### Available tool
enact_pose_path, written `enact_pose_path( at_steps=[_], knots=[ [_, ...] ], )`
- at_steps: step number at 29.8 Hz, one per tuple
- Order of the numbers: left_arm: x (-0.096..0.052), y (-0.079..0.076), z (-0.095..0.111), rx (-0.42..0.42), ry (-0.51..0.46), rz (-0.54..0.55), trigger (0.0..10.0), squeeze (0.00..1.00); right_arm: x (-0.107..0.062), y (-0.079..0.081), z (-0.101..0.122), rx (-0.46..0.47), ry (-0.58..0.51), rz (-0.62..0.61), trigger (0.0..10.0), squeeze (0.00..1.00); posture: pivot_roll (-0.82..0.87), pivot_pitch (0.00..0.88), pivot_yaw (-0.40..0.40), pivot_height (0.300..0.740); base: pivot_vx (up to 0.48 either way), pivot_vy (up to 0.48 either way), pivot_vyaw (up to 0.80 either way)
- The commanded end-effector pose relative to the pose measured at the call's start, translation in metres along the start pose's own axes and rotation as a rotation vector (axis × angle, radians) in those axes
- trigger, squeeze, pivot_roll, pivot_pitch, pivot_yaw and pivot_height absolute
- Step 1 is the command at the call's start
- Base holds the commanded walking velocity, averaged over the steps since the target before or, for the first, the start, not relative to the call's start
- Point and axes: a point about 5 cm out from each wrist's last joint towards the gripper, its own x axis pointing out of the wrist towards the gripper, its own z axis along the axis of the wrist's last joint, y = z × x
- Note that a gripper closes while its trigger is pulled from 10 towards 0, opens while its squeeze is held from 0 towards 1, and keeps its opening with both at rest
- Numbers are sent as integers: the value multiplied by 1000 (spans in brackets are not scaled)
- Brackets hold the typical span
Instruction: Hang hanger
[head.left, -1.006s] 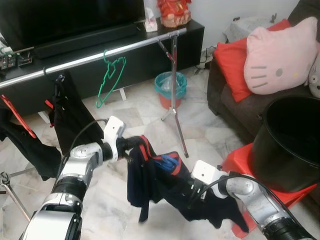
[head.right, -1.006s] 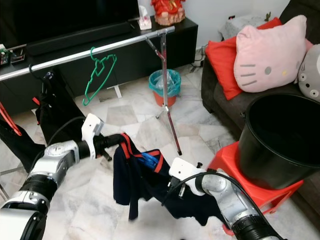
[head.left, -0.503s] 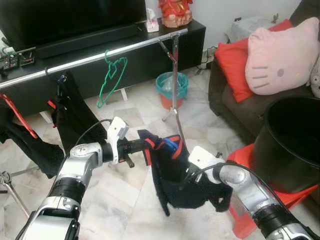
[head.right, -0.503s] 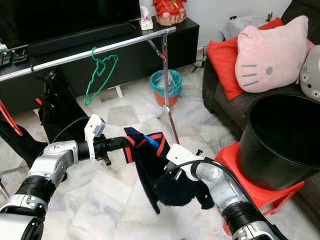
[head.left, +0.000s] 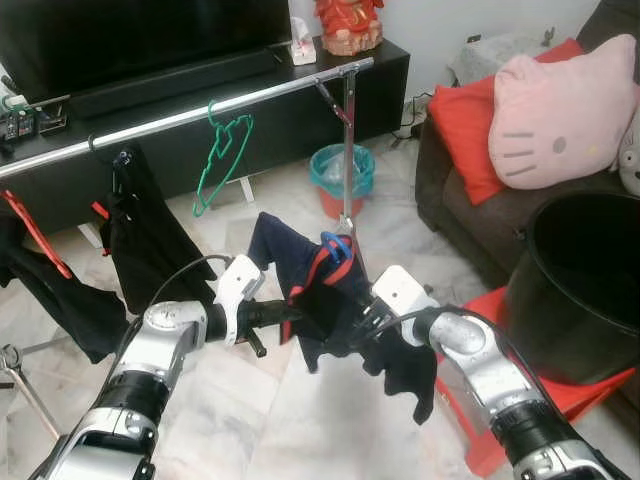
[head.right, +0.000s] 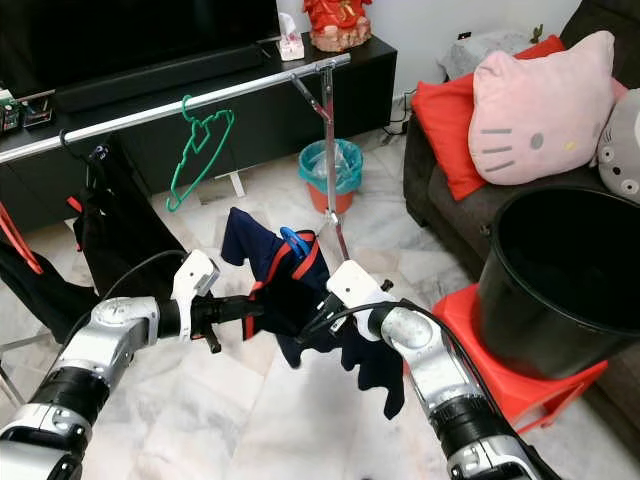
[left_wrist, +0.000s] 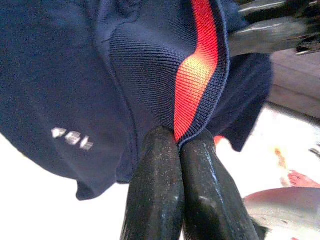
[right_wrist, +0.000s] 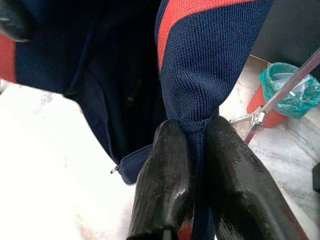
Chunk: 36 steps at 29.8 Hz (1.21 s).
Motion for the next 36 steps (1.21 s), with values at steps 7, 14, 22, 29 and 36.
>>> enact_pose_path(
  at_steps=[7, 14, 22, 29, 36],
  knots=[
    [-4, -1, -5, 11, 24, -16, 10000, 1000, 2, -3, 17, 3, -91, 2, 10000, 0, 5, 76, 104, 740, 0, 0, 0],
    [-6, -5, -2, 1, -2, -108, 10000, 1000, 2, -4, 17, 2, -93, -3, 10000, 0, 8, 75, 103, 740, 0, 0, 0],
    [-19, -1, 5, 4, -16, -138, 10000, 1000, 2, -6, 15, -3, -88, -6, 10000, 0, 11, 76, 101, 740, 0, 0, 0],
    [-32, 6, 5, 24, 1, -111, 10000, 1000, 0, -6, 13, -7, -93, 8, 10000, 0, 14, 75, 101, 740, 0, 0, 0],
    [-42, 40, 22, 67, -94, 280, 10000, 0, -6, -8, 6, -42, -87, 50, 10000, 0, 16, 74, 98, 740, 0, 0, 0]
  ],
)
